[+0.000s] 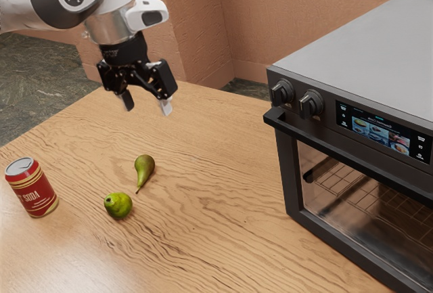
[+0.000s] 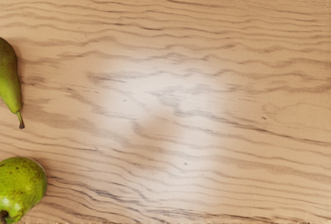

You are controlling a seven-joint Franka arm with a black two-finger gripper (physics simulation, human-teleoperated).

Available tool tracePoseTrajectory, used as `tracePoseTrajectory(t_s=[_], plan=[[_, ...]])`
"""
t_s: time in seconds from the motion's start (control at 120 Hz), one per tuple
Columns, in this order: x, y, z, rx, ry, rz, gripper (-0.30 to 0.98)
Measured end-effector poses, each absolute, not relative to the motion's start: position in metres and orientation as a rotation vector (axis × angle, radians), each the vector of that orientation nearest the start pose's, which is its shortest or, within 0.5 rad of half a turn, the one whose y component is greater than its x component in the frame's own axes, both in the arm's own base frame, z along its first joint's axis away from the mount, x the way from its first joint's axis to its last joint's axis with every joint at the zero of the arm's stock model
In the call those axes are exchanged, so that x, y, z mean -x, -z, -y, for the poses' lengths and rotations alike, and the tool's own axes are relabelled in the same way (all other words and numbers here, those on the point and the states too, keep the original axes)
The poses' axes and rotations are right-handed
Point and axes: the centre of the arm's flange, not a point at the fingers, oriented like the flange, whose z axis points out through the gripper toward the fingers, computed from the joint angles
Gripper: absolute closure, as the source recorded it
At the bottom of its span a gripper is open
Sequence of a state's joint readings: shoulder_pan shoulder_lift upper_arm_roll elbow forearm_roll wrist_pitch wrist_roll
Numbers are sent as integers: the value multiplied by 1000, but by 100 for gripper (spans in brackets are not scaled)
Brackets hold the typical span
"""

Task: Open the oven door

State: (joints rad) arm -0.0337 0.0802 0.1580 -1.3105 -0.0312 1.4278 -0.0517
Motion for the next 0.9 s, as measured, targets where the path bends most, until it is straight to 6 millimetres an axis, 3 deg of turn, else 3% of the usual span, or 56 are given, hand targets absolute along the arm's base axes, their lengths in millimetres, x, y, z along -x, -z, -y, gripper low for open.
tracePoseTrajectory(t_s=[0.208, 0.217, 0.25, 0.283, 0.317, 0.35, 0.383, 0.417, 0.442, 0.467, 0.567, 0.65, 0.9], plan=[[-556, -693, -59, 3147, 61, 283, 0], [-555, -698, -60, 3147, 76, 281, 0], [-533, -751, -57, 3147, 250, 219, 0], [-498, -805, -50, 3155, 423, 82, 0], [-475, -830, -40, 3130, 481, -69, 0], [-463, -841, 0, 3102, 488, -308, 0], [-451, -838, 71, 3045, 471, -649, 0], [-425, -830, 135, 2952, 450, -967, 0], [-410, -819, 160, 2889, 432, -1139, 1], [-402, -809, 174, 2833, 425, -1267, 1], [-400, -783, 197, 2624, 428, -1641, 0], [-405, -773, 212, 2437, 453, -1883, 0], [-410, -747, 236, 1945, 453, -2332, 0]])
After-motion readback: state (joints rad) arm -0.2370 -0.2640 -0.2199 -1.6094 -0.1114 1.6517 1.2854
